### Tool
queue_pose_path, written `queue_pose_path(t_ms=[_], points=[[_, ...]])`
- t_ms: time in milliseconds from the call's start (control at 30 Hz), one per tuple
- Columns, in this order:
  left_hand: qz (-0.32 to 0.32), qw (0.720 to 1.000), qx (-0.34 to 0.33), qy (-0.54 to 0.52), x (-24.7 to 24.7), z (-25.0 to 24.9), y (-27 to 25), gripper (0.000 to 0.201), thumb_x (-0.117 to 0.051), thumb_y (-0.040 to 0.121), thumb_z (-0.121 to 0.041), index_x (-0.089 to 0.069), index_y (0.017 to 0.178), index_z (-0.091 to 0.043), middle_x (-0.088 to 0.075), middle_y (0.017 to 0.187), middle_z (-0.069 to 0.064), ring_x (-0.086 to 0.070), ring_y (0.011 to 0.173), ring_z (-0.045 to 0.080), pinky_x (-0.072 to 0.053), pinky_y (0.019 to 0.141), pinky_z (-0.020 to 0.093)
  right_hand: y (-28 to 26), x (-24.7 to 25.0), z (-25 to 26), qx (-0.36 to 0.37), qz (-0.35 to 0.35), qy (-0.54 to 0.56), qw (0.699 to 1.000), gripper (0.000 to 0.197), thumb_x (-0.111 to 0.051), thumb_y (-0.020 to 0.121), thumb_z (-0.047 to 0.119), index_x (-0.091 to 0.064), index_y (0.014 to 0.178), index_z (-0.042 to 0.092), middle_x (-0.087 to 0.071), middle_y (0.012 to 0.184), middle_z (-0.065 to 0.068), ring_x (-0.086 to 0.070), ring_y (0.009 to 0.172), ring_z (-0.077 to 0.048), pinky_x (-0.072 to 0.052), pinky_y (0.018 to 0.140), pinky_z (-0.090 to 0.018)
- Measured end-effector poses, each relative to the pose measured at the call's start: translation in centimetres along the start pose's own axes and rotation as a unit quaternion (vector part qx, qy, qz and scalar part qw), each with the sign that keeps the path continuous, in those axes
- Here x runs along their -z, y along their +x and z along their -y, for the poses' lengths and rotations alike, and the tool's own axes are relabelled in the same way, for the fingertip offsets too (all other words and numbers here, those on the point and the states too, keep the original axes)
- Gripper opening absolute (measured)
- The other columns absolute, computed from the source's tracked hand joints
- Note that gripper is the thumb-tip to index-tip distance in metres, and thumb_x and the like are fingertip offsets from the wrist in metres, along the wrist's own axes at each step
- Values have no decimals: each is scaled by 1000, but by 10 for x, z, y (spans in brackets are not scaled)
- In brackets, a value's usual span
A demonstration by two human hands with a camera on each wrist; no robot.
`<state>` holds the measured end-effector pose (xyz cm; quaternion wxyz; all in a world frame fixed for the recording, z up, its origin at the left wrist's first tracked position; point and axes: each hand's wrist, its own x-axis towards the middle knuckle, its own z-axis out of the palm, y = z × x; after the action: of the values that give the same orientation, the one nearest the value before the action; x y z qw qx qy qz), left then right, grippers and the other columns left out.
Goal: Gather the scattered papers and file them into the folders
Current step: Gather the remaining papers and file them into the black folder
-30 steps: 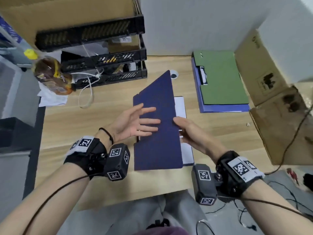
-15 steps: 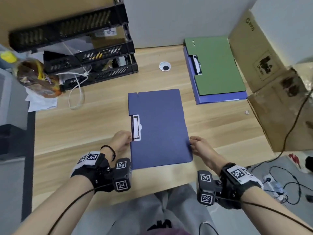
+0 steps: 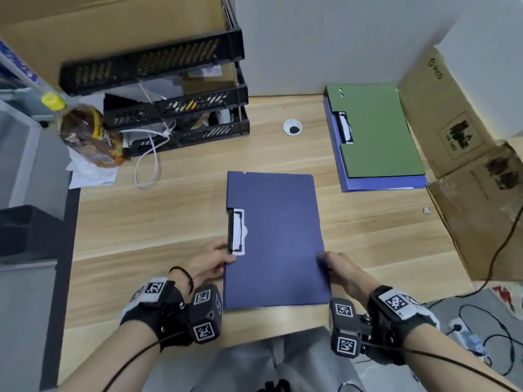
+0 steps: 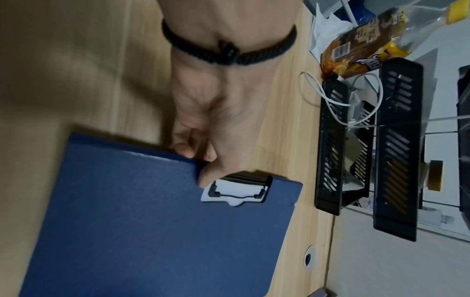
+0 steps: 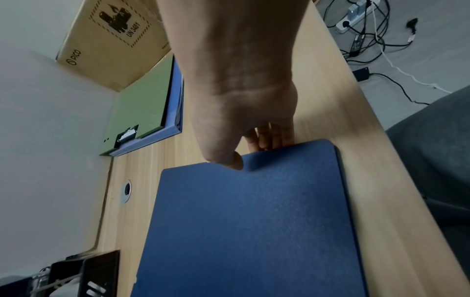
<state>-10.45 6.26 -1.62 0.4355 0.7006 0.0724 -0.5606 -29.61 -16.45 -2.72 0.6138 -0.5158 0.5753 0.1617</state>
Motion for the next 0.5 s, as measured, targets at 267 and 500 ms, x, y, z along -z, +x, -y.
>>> queue_pose_path(t_ms=[267, 500], points=[[-3, 988, -148, -43, -2, -47, -7, 34, -51, 92, 4, -62, 118, -14, -71, 104, 1, -68, 79, 3, -49, 60, 11, -17, 6, 40, 76, -17, 105, 991, 21, -47, 93, 8, -66, 100, 0, -72, 95, -11, -67, 80, -24, -51, 60, -26], [-29, 962, -245, -119, -32, -100, 5, 25, -51, 94, 1, -63, 108, -17, -72, 104, 0, -69, 83, 5, -52, 72, 19, -30, 38, 71, 143, 47, 308, 939, 23, -46, 99, 18, -59, 116, 9, -71, 117, -9, -69, 95, -18, -53, 84, -33]])
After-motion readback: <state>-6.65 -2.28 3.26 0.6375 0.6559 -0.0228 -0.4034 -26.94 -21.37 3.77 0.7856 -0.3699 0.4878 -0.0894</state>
